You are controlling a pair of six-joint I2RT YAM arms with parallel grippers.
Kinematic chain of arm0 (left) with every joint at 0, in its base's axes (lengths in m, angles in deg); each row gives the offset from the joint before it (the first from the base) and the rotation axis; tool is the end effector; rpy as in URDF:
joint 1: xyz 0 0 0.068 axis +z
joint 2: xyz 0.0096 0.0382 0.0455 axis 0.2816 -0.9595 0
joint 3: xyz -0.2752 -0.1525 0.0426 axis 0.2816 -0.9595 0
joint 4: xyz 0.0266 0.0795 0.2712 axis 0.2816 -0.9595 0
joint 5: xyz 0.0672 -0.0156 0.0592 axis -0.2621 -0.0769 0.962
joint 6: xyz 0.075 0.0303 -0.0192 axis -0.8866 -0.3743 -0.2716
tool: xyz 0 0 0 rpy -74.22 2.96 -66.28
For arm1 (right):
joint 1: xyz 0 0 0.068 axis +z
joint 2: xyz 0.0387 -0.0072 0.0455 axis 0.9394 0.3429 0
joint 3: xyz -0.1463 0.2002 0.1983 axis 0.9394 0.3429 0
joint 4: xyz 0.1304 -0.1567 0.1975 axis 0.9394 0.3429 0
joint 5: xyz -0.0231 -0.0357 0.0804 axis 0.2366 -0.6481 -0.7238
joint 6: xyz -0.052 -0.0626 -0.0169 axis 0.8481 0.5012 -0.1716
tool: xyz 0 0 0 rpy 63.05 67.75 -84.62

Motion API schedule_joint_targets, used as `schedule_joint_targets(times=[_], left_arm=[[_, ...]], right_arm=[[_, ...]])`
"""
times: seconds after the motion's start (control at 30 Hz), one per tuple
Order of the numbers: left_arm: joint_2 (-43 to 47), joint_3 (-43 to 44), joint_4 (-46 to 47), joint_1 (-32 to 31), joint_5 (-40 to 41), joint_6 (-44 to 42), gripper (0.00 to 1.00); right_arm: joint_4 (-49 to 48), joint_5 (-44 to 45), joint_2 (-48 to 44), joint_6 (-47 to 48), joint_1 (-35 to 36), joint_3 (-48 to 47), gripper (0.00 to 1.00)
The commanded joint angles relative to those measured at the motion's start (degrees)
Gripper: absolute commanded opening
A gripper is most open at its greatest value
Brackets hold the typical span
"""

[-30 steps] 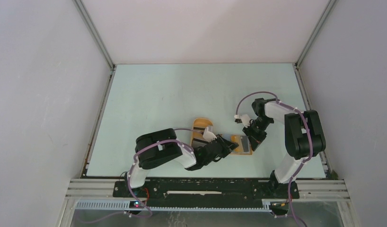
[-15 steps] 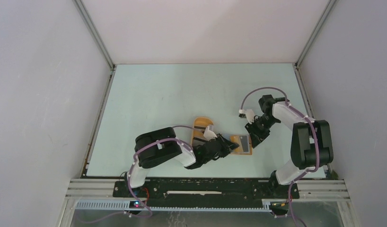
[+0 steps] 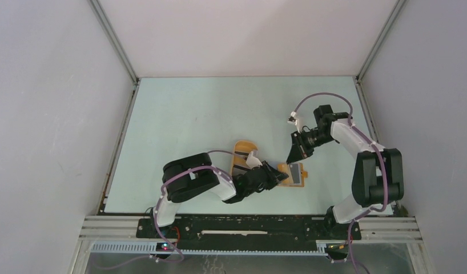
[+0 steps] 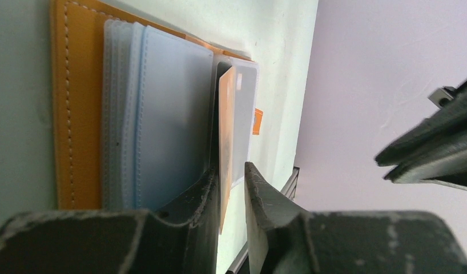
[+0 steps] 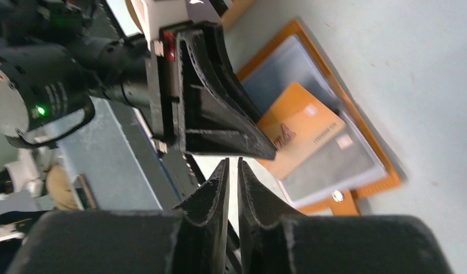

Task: Put the credit cards into the card holder
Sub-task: Insert the credit card into the card holder.

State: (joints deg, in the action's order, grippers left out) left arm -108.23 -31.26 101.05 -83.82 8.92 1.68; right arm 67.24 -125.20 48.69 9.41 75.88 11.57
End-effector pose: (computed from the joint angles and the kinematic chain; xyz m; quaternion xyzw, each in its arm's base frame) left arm 0.1821 -0.3892 0.0992 -0.2110 0.8005 -0.5118 0.2297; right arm 0.2841 0.0850 0.2343 -0.3165 0.8497 0.3970 0.1421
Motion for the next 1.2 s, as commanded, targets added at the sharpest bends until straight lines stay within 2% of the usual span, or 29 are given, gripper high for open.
schedule_joint_targets(times=[0.0,0.1,0.3,0.43,0.57,0.8,1.17], left_arm=[[0.4,-0.6,-5.9,0.8,-0.8,-0.4,0.26],[0.5,-0.3,-6.2,0.9,-0.8,-0.7,0.27],[0.3,0.7,-7.3,1.4,-2.2,-1.6,0.28],[0.4,1.1,-8.4,1.5,-2.7,-2.4,0.3],[0.1,1.6,-8.7,1.6,-3.1,-2.7,0.3],[1.0,1.2,-8.7,1.6,-2.6,-3.5,0.31],[1.9,2.0,-8.7,1.6,-2.5,-6.3,0.31]], right_arm=[[-4.8,-3.6,5.6,-7.2,1.5,-1.2,0.15],[-5.2,0.1,8.6,-8.1,1.5,-1.3,0.12],[-4.2,4.9,11.4,-6.6,1.6,-1.3,0.11],[-3.9,-1.3,10.9,-6.7,0.9,-1.9,0.12],[-7.2,-4.5,10.5,-11.3,3.0,-2.3,0.13],[-13.7,0.7,12.1,-21.7,3.7,-2.3,0.14],[-14.1,-1.2,15.3,-23.5,5.2,-2.9,0.15]])
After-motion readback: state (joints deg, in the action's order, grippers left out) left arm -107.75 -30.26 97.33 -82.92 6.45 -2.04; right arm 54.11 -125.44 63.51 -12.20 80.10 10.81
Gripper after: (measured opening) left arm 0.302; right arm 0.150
